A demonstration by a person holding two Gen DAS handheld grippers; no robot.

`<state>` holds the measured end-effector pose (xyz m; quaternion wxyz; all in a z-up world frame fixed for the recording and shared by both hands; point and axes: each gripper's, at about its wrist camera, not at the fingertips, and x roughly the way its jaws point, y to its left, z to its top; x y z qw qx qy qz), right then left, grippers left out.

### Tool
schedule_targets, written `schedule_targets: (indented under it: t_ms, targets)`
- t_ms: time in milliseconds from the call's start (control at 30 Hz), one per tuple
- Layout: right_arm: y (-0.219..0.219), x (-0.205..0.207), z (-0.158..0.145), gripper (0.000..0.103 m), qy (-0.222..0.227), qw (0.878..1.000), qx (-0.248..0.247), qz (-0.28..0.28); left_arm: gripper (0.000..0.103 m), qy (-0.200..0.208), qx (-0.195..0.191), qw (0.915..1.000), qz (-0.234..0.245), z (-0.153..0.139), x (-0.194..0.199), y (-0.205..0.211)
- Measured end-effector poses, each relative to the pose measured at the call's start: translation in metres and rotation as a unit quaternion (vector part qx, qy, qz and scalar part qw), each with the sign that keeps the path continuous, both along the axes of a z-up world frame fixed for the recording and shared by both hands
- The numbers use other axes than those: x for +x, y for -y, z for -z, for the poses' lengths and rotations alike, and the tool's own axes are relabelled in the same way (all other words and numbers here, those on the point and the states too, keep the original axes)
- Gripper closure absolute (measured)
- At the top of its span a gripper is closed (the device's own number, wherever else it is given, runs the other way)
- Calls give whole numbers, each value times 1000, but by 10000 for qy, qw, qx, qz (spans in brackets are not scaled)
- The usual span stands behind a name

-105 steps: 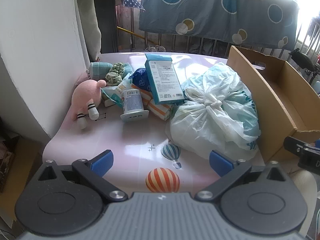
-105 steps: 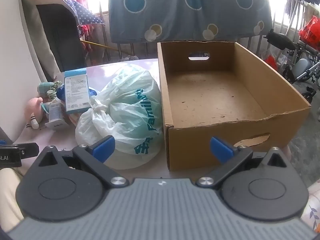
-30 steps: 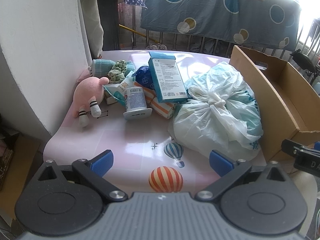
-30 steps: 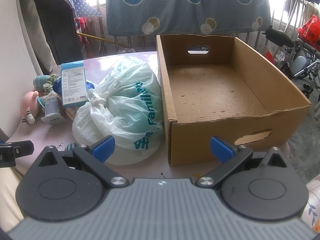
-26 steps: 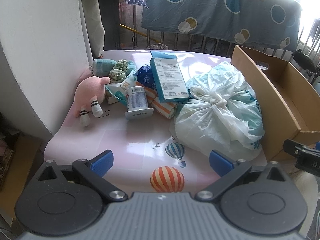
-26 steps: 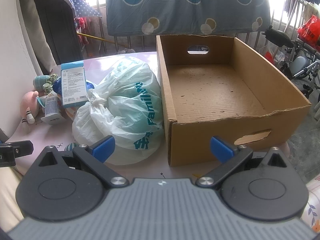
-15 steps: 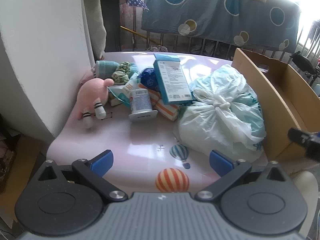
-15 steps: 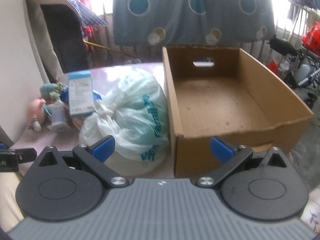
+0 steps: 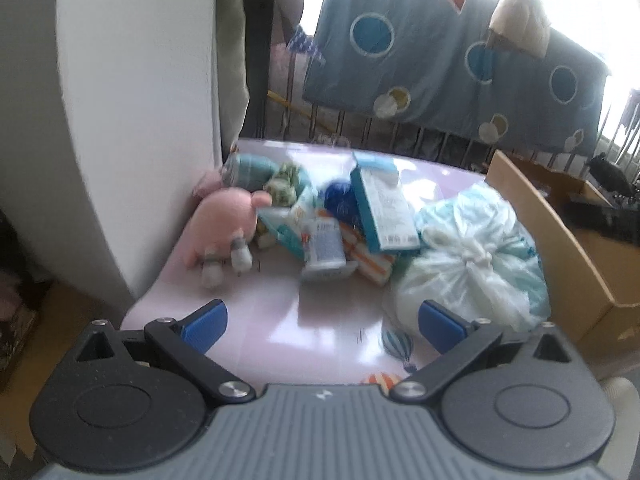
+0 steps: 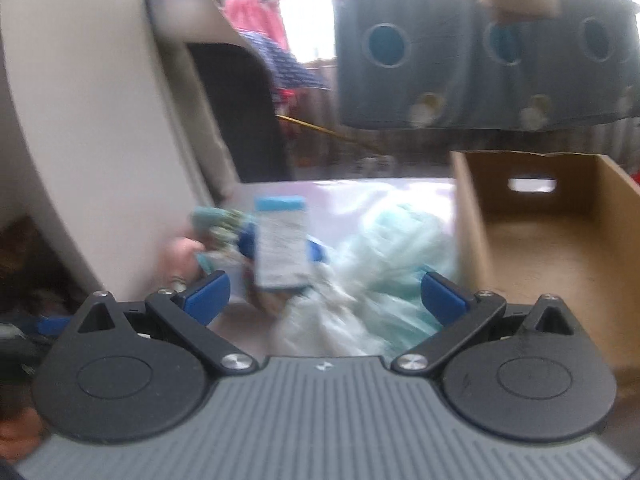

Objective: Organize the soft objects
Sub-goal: 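Reach the right gripper to the white-and-teal medicine box and close it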

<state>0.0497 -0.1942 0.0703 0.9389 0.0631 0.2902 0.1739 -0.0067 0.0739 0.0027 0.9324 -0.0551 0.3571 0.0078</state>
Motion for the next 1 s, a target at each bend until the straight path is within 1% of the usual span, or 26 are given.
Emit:
schedule_targets:
  t_ms: [100, 167, 233, 267, 300, 333, 367, 433, 500, 533, 567, 633, 733, 800, 867, 933, 1000]
  targets:
    - [-10, 36, -13, 1, 129, 9989, 80, -450, 7, 225, 159, 9995, 141, -3, 16, 3]
    - [-17, 64, -14, 1, 50, 9968, 127, -788, 11, 336, 221, 9990, 212, 0, 31, 6]
    - [-25, 101, -9, 1, -220, 9925, 200, -1184, 22, 359, 270, 9984, 348, 6, 51, 9]
    - [-29, 120, -5, 1, -400, 9896, 239, -1360, 24, 334, 262, 9982, 428, 9, 60, 9]
    - [-34, 138, 0, 2, -593, 9867, 253, -1491, 28, 279, 236, 9981, 494, 13, 71, 10]
    - [-37, 153, 7, 5, -778, 9841, 269, -1571, 32, 194, 177, 9981, 564, 18, 84, 10]
    - [-40, 168, 14, 8, -968, 9814, 287, -1630, 35, 111, 95, 9980, 615, 22, 96, 11]
    - [-47, 195, 32, 21, -1355, 9750, 308, -1736, 47, -72, -109, 9975, 700, 30, 118, 12]
    - [-52, 220, 48, 27, -1708, 9684, 361, -1780, 50, -224, -294, 9963, 770, 39, 141, 13]
    - [-53, 228, 56, 29, -1835, 9658, 398, -1789, 54, -295, -357, 9959, 782, 43, 149, 15]
    - [-54, 238, 63, 30, -1960, 9638, 427, -1755, 56, -356, -418, 9953, 792, 46, 158, 16]
    - [-56, 252, 78, 31, -2173, 9592, 549, -1723, 65, -532, -579, 9936, 815, 54, 175, 20]
    - [-55, 269, 102, 31, -2503, 9522, 751, -1582, 67, -760, -668, 9914, 835, 63, 195, 25]
    - [-52, 273, 112, 31, -2682, 9472, 881, -1520, 68, -947, -614, 9903, 810, 71, 207, 30]
    - [-51, 275, 123, 31, -2867, 9390, 1075, -1568, 68, -965, -643, 9897, 844, 75, 211, 32]
    - [-54, 276, 133, 37, -3045, 9308, 1175, -1648, 67, -976, -566, 9899, 853, 78, 213, 35]
    - [-59, 272, 137, 40, -3033, 9335, 995, -1634, 66, -982, -495, 9906, 811, 79, 214, 38]
